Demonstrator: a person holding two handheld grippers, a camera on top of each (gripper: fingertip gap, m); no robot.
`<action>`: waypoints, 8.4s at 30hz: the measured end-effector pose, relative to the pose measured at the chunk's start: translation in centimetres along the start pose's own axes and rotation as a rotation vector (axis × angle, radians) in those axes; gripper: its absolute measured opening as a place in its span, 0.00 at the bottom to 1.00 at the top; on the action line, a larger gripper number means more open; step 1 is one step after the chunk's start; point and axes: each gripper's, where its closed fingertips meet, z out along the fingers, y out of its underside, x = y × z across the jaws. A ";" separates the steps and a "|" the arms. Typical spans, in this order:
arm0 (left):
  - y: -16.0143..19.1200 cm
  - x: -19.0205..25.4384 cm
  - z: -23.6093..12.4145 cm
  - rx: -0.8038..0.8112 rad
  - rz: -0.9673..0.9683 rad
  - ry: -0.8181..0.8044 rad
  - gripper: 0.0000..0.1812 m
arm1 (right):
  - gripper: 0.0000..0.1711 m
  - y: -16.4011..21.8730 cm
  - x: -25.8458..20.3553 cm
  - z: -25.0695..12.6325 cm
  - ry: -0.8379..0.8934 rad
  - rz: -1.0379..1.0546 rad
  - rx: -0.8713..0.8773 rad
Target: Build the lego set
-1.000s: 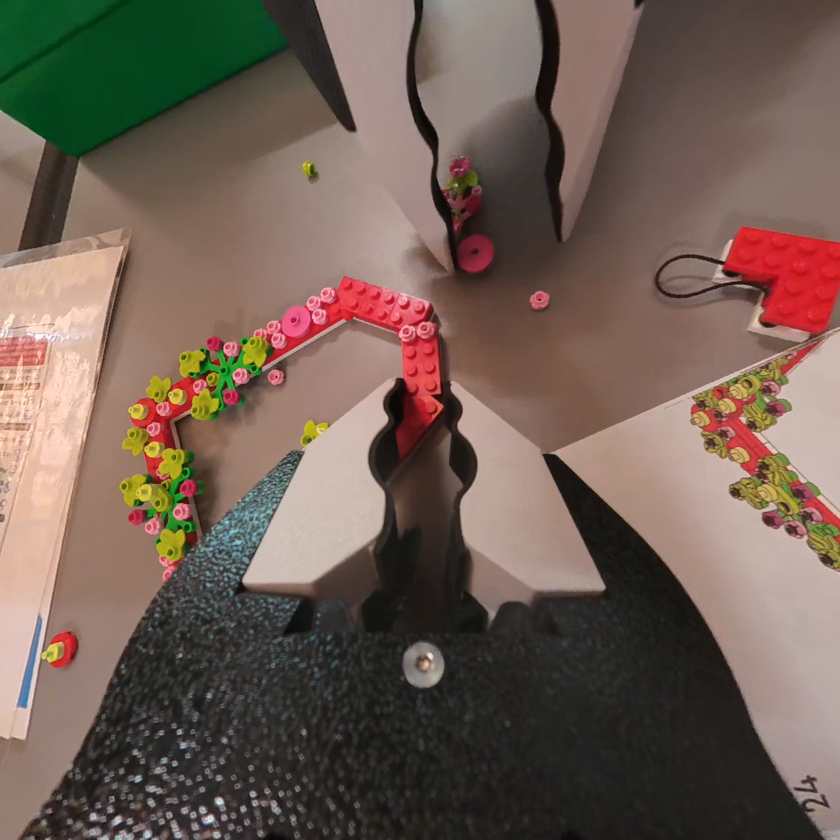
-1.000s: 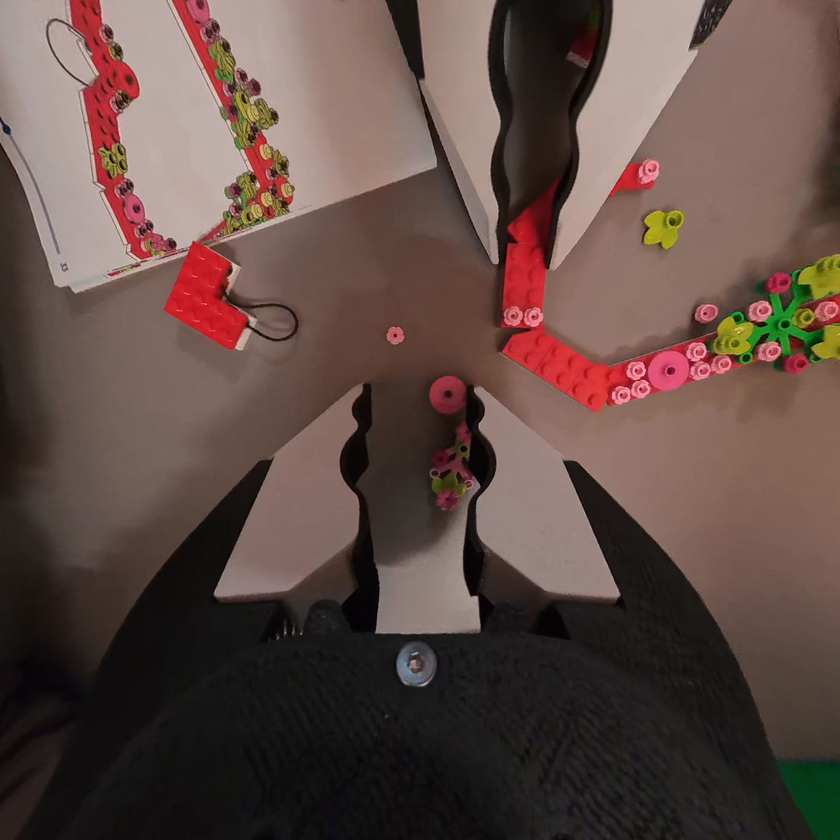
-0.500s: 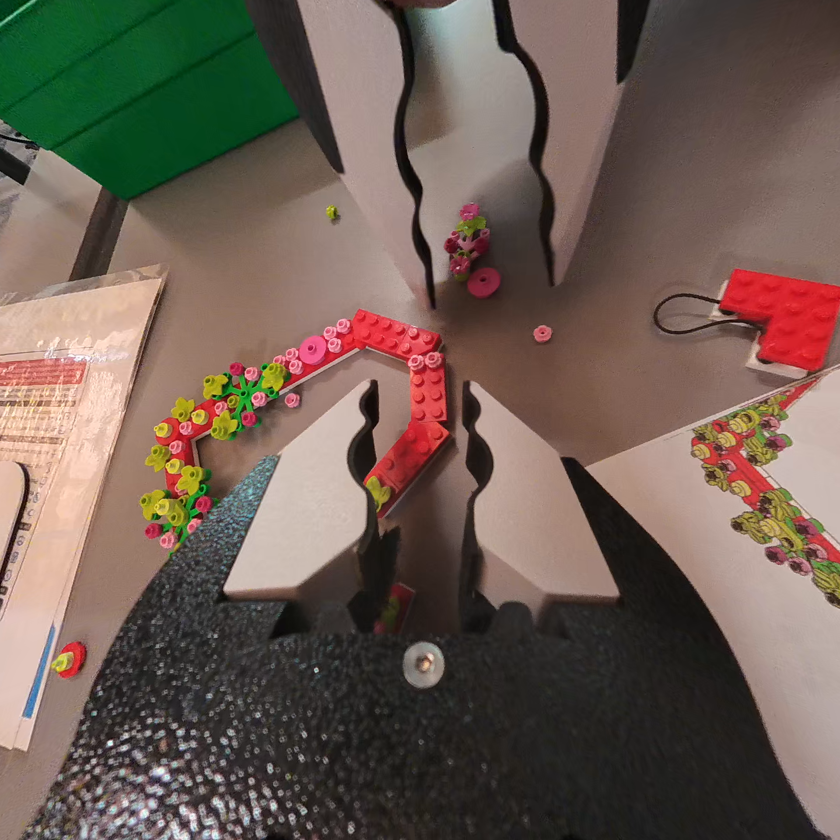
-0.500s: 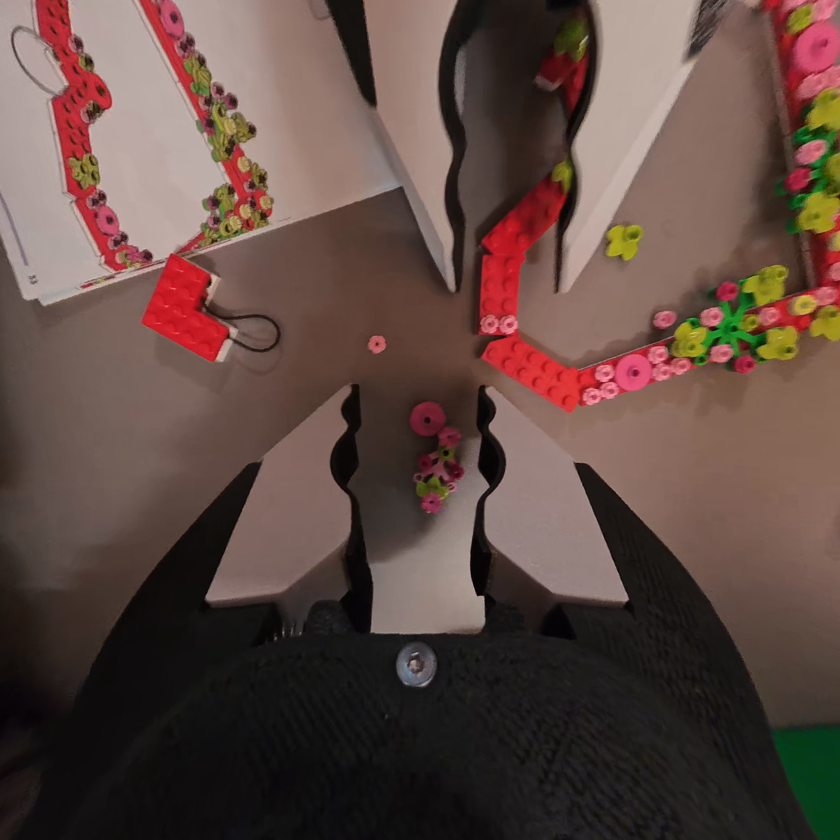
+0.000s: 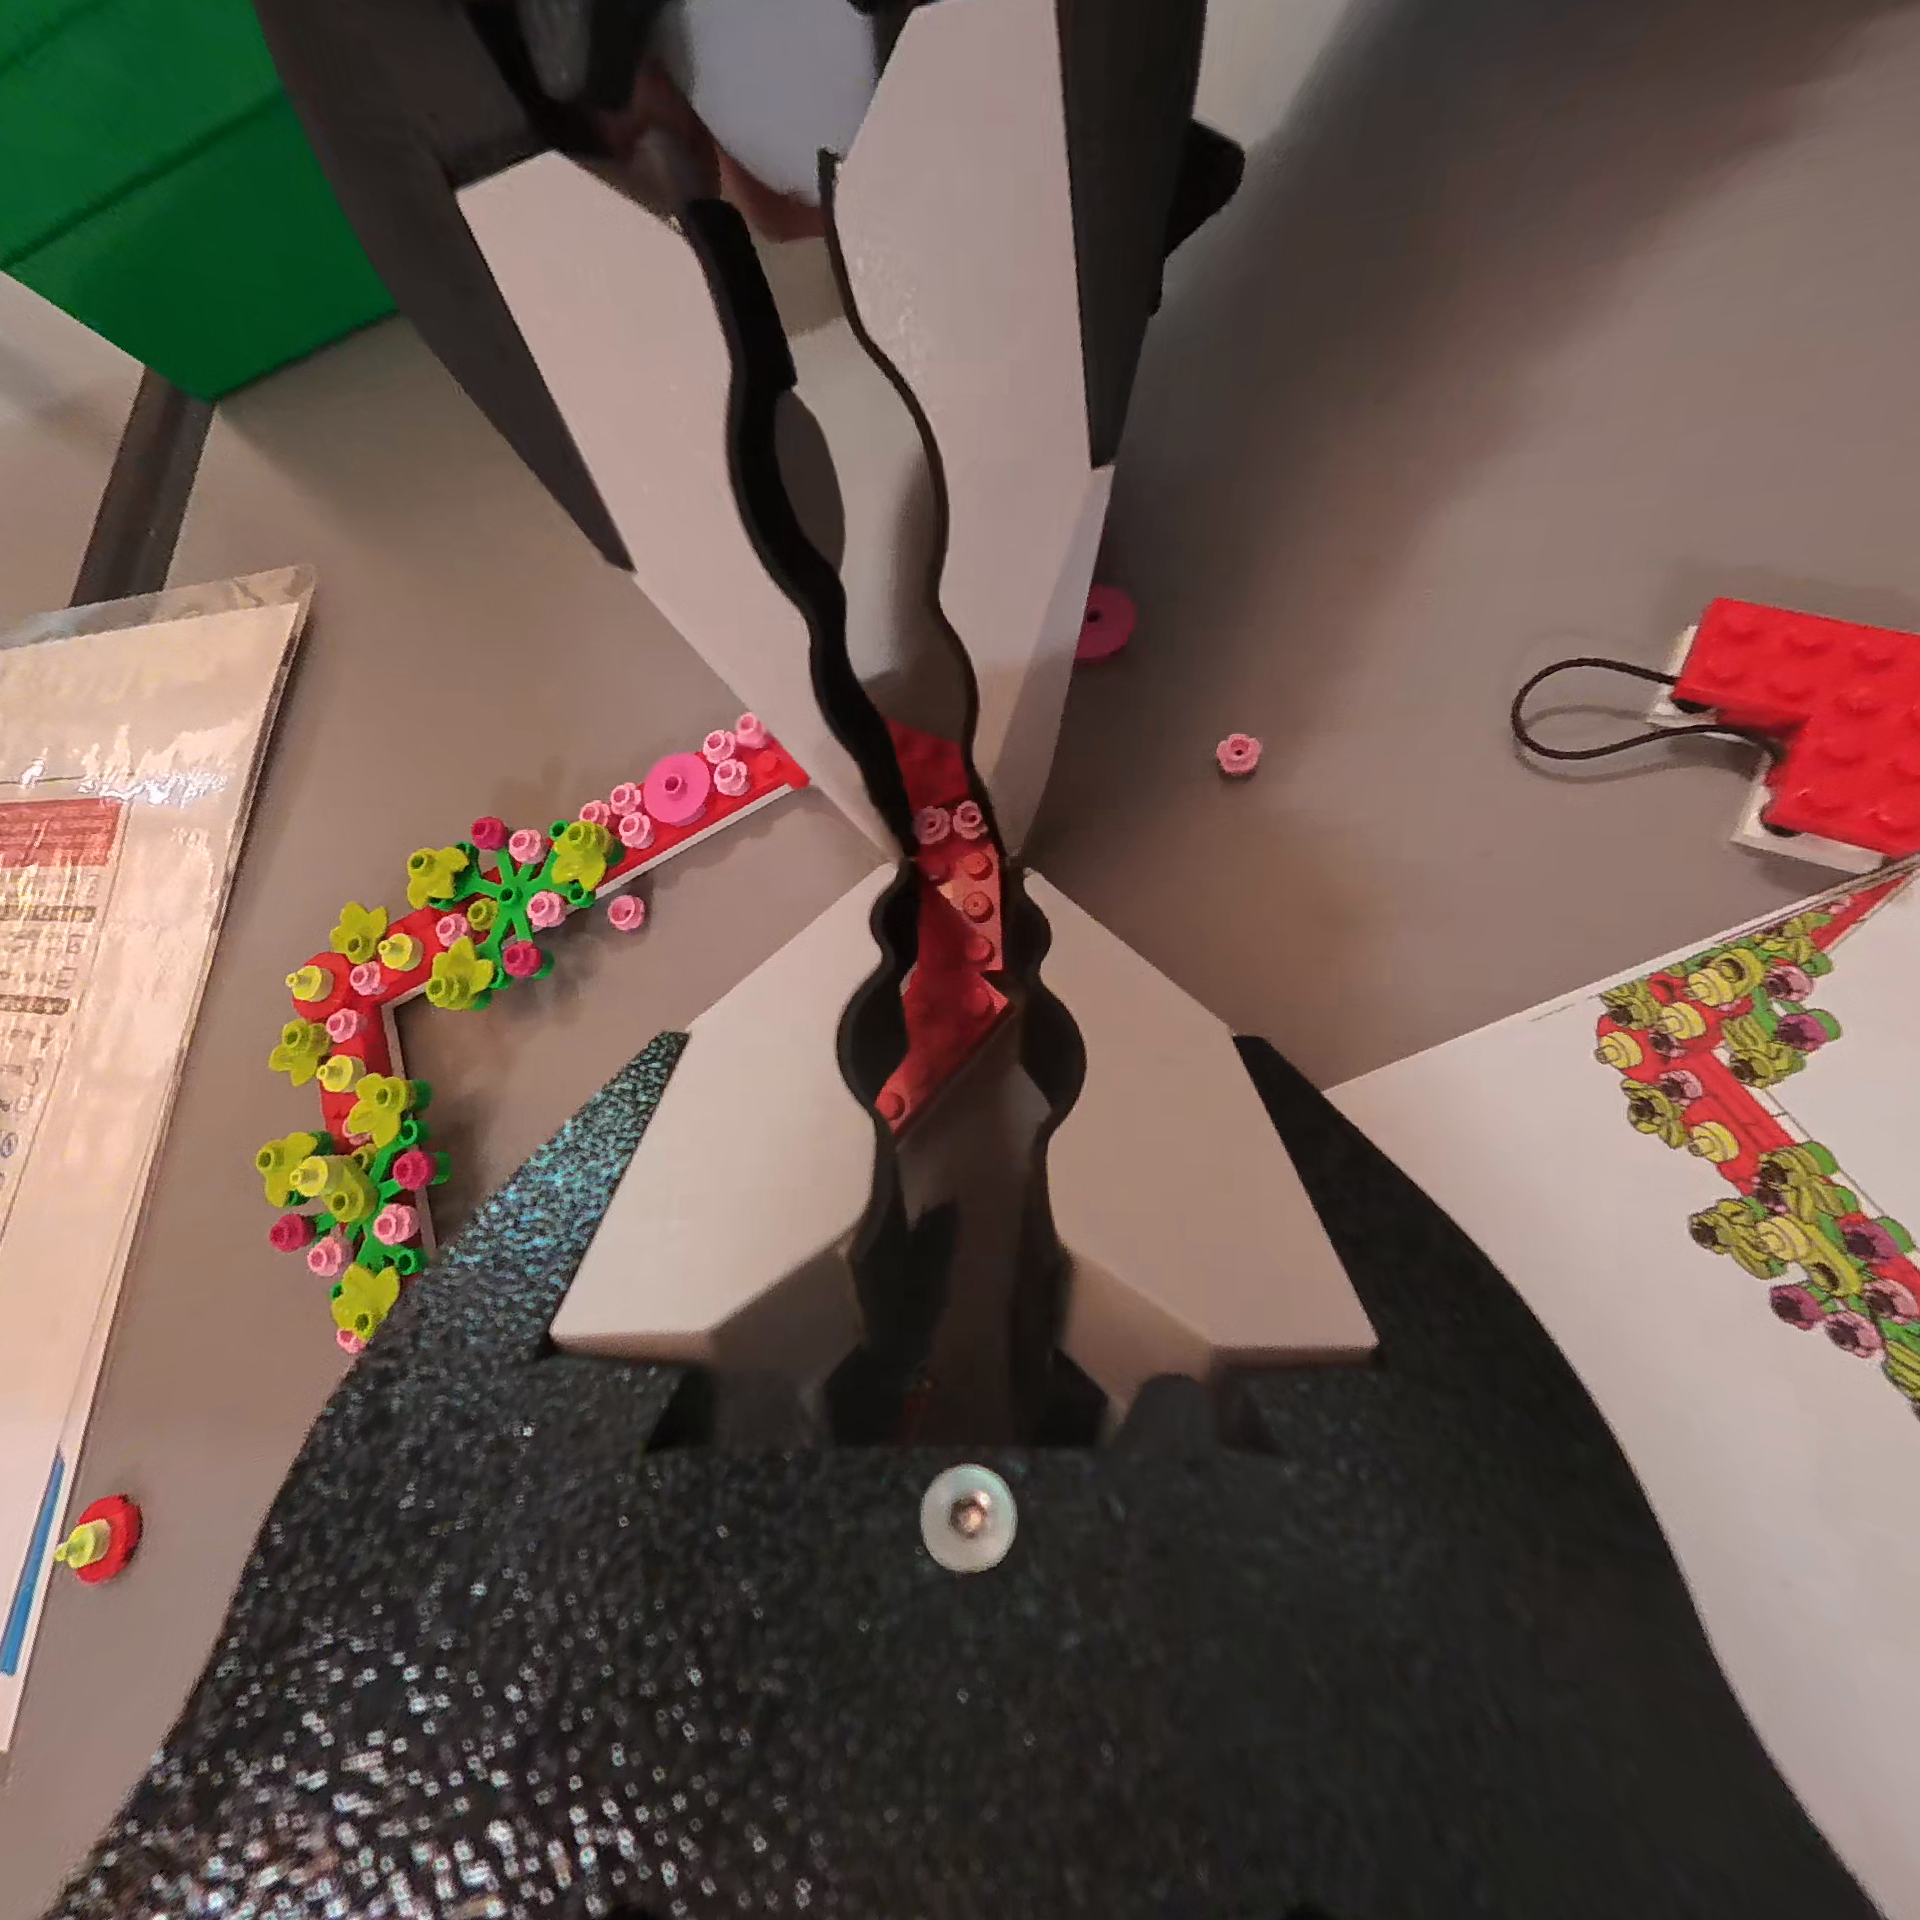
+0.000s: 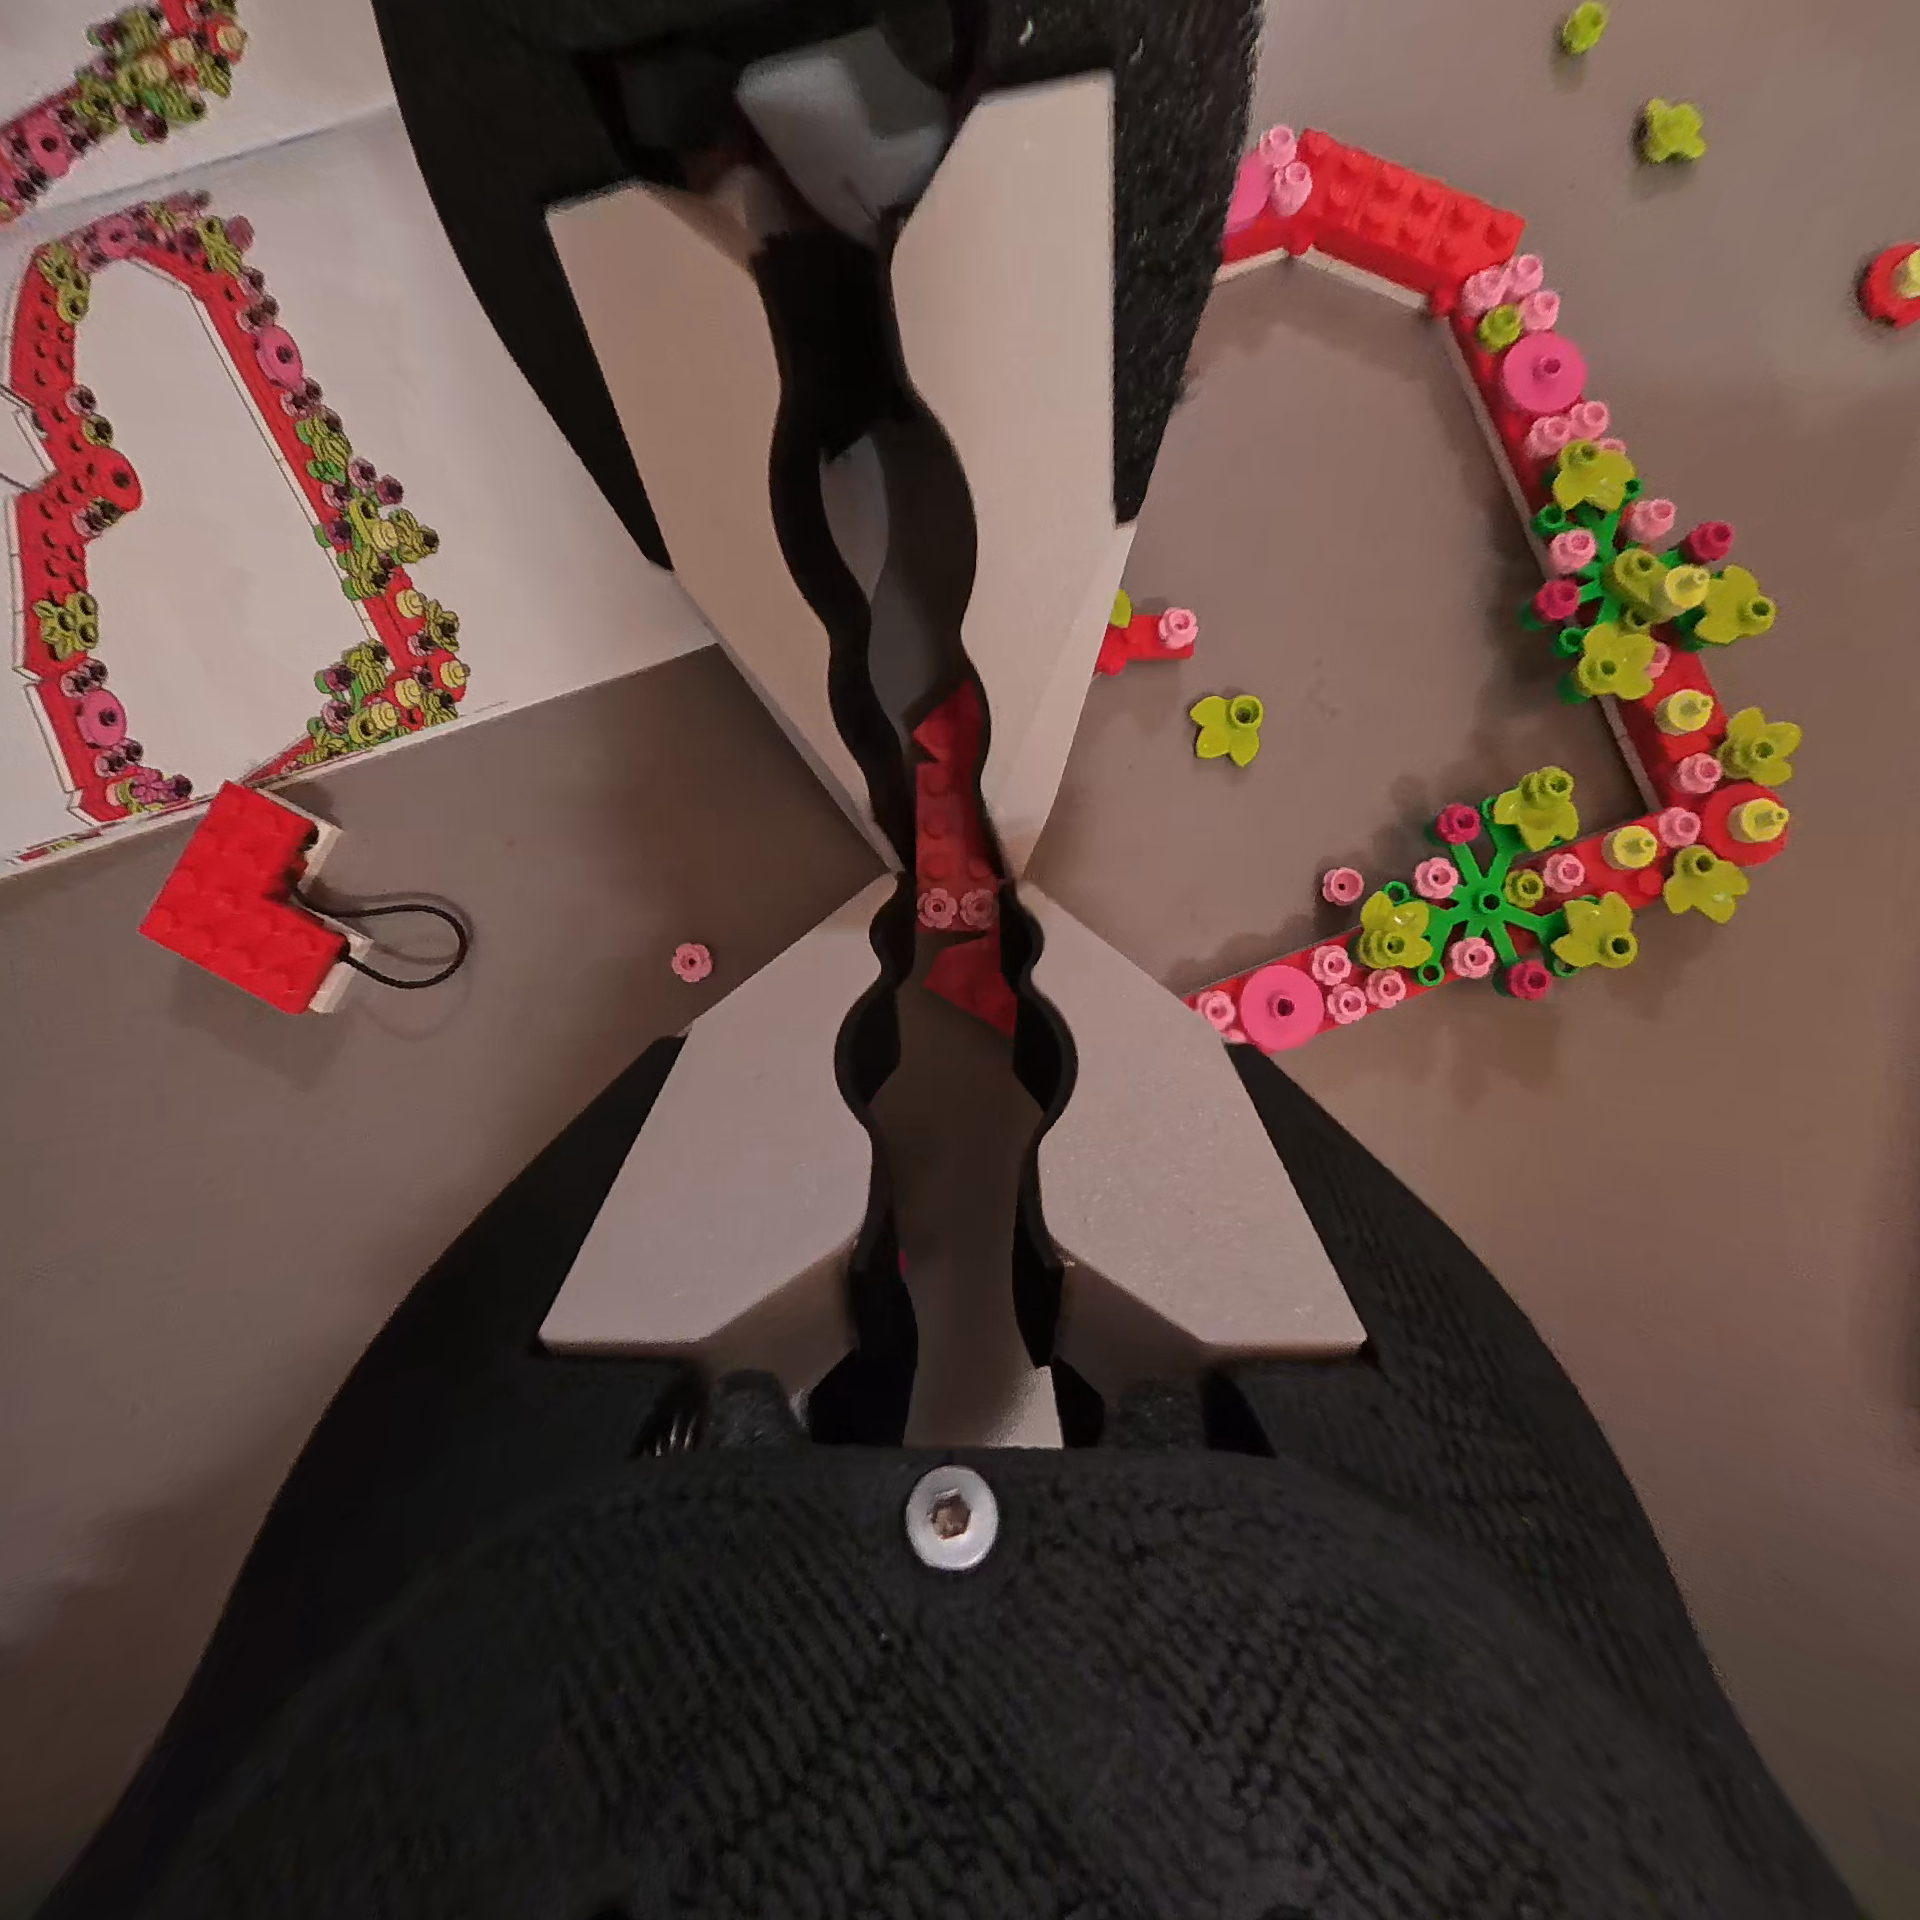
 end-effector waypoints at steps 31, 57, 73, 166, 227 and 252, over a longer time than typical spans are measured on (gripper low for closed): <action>0.1 0.0 0.0 0.005 -0.022 0.004 0.09 | 0.05 -0.2 -0.4 -0.4 0.121 -0.029 0.033; 0.0 0.0 -0.2 0.008 -0.037 0.010 0.08 | 0.02 -0.3 -0.3 -0.5 0.368 -0.369 -0.015; 0.1 -0.2 -0.2 0.011 -0.030 -0.019 0.08 | 0.15 1.4 -2.1 -0.6 0.057 -0.060 0.001; -3.1 -2.9 -19.8 0.524 -0.609 -1.087 0.16 | 0.02 0.8 1.5 -11.4 1.049 0.020 0.563; -2.0 -6.4 -20.6 0.543 -0.413 -1.231 0.00 | 0.00 -1.8 8.2 -5.7 0.684 -0.253 0.546; 3.0 1.6 -22.5 0.479 -0.397 -1.289 0.00 | 0.00 -2.0 7.8 -5.5 0.675 -0.286 0.548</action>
